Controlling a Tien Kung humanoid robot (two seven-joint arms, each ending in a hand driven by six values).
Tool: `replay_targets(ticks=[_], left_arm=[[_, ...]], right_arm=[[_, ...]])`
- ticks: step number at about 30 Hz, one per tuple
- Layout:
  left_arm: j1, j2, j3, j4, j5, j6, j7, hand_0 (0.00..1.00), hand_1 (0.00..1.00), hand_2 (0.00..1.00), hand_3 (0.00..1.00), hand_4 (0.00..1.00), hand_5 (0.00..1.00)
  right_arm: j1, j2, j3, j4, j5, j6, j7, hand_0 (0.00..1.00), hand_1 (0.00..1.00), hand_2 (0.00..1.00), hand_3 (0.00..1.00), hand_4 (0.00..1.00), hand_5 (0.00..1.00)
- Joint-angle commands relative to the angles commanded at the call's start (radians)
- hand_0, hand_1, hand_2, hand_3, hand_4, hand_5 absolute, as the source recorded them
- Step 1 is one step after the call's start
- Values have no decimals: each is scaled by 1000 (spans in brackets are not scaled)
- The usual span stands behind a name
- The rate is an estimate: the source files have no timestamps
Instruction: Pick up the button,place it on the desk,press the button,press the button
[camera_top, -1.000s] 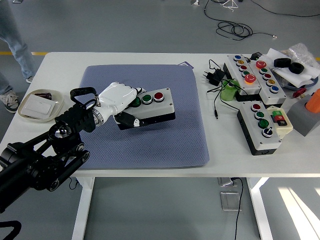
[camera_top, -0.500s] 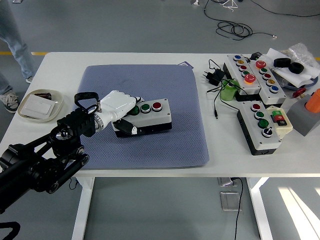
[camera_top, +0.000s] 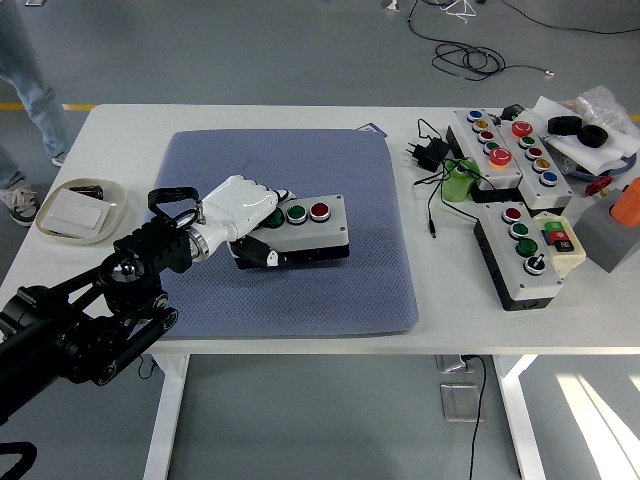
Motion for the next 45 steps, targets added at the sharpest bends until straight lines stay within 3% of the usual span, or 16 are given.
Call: replay_targets(ticks=[1, 2, 8, 9, 14, 15, 30, 38, 39, 44, 45], left_arm=[[0, 0, 0, 0, 0, -2, 0, 440, 538, 541, 520, 717, 2], [0, 0, 1, 0, 0, -5, 2, 460, 570, 597, 579, 775, 116], [2, -5, 2, 6, 0, -60, 25, 460, 570, 597, 579, 775, 116], [2, -5, 2, 6, 0, -62, 26, 639, 638, 650, 648, 826, 213], [3, -7, -1, 3, 0, -101, 34, 639, 638, 650, 648, 826, 213], [3, -8, -1, 3, 0, -102, 35, 727, 698, 693, 693, 844, 252], [3, -7, -18, -2, 0, -92, 31, 756, 715, 706, 711, 835, 234], [6, -6, -29, -8, 0, -130, 36, 763, 724, 731, 735, 847, 249], [6, -6, -30, -9, 0, -134, 37, 782, 783, 765, 763, 852, 257], [13, -3, -37, -18, 0, -152, 45, 782, 783, 765, 763, 852, 257], [14, -3, -39, -19, 0, -155, 47, 802, 822, 784, 791, 865, 280]], right_arm=[[0, 0, 0, 0, 0, 0, 0, 787, 797, 817, 751, 412, 479], [0, 0, 0, 0, 0, 0, 0, 787, 797, 817, 751, 412, 479], [-2, 0, 0, 0, -2, 0, 0, 787, 797, 817, 751, 412, 479], [-2, 0, 0, 0, -2, 0, 0, 787, 797, 817, 751, 412, 479], [-3, 0, 0, 0, 0, 0, 1, 787, 797, 817, 751, 412, 479], [-3, -1, 0, 0, 0, 0, 0, 787, 797, 817, 751, 412, 479], [1, -3, 3, 0, -6, 0, 1, 787, 797, 817, 751, 412, 479], [2, -2, 4, 0, -6, 0, 1, 787, 797, 817, 751, 412, 479], [2, -2, 5, 0, -8, 0, 0, 787, 797, 817, 751, 412, 479], [2, -2, 5, 0, -9, -1, -1, 787, 797, 817, 751, 412, 479], [2, -2, 6, 0, -10, -1, -1, 787, 797, 817, 751, 412, 479]])
